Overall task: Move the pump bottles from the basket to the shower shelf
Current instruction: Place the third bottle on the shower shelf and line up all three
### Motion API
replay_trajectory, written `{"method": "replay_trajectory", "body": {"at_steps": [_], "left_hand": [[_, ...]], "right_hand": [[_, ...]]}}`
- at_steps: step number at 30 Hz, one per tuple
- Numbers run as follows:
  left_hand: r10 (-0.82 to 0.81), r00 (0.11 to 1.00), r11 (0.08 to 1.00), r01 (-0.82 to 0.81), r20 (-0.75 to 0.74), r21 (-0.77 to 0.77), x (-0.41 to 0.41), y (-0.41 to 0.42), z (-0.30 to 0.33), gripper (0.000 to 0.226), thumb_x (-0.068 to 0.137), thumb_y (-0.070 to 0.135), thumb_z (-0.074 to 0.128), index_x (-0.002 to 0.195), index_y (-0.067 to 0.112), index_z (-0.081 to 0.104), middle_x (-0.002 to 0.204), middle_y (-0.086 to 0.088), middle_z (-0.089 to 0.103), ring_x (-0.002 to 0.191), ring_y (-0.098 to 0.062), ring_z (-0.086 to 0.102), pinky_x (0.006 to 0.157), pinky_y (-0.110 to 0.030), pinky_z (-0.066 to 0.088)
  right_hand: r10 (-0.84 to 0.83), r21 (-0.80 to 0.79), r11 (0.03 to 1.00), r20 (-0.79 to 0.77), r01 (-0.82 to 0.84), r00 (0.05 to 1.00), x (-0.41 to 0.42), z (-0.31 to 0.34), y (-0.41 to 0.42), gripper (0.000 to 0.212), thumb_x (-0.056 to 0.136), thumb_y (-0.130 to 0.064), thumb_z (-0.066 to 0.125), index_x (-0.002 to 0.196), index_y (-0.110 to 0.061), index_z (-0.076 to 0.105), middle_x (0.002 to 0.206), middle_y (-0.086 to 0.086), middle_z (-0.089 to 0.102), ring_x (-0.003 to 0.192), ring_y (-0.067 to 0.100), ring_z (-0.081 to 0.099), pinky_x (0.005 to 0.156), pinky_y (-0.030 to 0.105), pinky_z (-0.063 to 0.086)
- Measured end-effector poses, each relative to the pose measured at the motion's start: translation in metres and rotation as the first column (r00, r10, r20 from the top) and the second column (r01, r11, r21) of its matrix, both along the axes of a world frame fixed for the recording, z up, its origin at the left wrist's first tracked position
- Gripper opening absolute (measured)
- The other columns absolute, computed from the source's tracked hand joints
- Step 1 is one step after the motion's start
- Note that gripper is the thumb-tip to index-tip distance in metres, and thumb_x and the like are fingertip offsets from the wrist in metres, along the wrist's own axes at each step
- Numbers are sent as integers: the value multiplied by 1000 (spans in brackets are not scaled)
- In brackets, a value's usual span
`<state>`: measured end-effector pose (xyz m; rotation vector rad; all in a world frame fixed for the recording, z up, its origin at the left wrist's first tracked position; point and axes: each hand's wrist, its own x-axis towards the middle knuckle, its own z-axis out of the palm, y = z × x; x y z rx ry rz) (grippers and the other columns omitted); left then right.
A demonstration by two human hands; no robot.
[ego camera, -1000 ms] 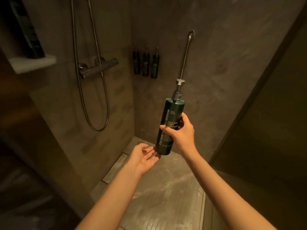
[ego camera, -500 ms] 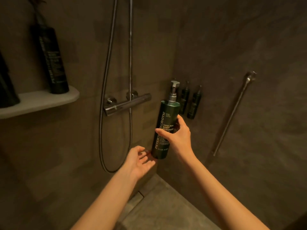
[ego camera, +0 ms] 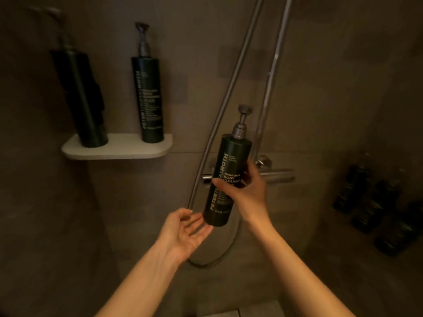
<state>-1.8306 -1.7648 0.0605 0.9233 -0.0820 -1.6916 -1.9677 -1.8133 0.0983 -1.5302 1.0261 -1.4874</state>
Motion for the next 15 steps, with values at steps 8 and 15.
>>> {"method": "replay_trajectory", "body": {"at_steps": [8, 15], "left_hand": [[367, 930, 928, -369, -34, -58, 17, 23, 45, 37, 89, 7, 43, 123, -8, 50, 129, -27, 52, 113, -38, 52, 95, -45, 43], [544, 839, 829, -542, -28, -134, 62, 30, 81, 38, 90, 5, 45, 127, 0, 48, 131, -25, 53, 123, -37, 50, 96, -49, 44]], "right_hand": [[388, -28, 921, -32, -388, 921, 46, 43, -29, 66, 65, -15, 81, 124, -25, 52, 106, -15, 63, 92, -6, 60, 71, 13, 48], [514, -116, 848, -61, -518, 856, 110, 87, -29, 69, 64, -17, 82, 124, -26, 50, 106, -18, 61, 96, -6, 57, 79, 18, 47]]}}
